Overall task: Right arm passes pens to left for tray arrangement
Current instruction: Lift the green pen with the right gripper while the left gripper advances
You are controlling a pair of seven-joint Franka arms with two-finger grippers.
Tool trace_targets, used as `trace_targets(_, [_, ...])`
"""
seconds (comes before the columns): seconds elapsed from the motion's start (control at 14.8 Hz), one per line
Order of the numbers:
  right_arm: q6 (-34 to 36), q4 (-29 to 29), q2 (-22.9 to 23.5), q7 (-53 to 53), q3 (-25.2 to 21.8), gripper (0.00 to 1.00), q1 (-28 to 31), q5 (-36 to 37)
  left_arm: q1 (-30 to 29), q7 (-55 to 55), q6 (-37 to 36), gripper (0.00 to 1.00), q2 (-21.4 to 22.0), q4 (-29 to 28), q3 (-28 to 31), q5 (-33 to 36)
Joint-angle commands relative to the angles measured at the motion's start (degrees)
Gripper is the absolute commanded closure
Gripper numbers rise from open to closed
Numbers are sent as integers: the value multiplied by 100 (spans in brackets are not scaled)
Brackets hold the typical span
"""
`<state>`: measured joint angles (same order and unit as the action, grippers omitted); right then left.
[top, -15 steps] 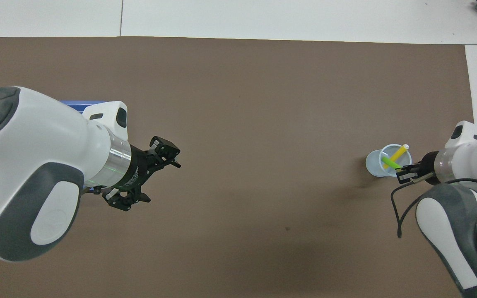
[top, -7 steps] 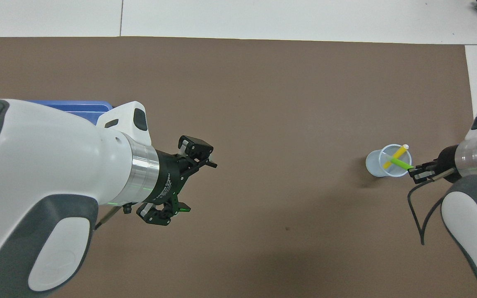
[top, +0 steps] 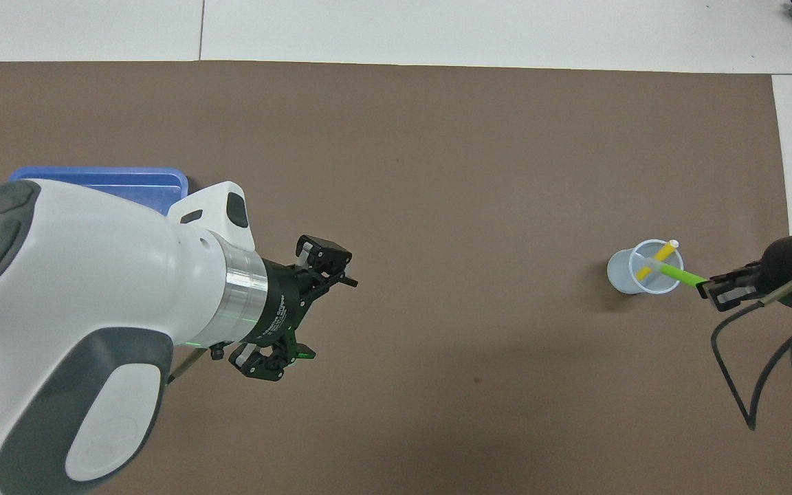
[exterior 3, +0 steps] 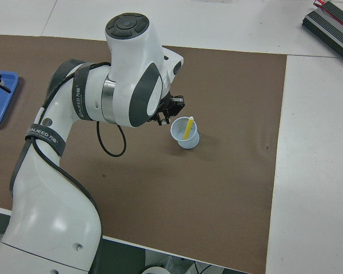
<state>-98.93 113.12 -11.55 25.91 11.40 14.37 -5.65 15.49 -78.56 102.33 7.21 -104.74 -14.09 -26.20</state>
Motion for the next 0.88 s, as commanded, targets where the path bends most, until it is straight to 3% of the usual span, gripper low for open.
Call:
trace_targets(0.0, [119,-61,-23,230,3,100,-83,-453,42,-46,164,0,236,-301,37,-70])
trace_targets(0.54, [356,-26,-76,230,12,100,-285,-1965,42,-151,498,0,298,-476,29,-87])
trace_targets(0.81, [383,-18,-85,230,21,100,-452,-2642,112,-809,1278,0,386,-784,20,-279])
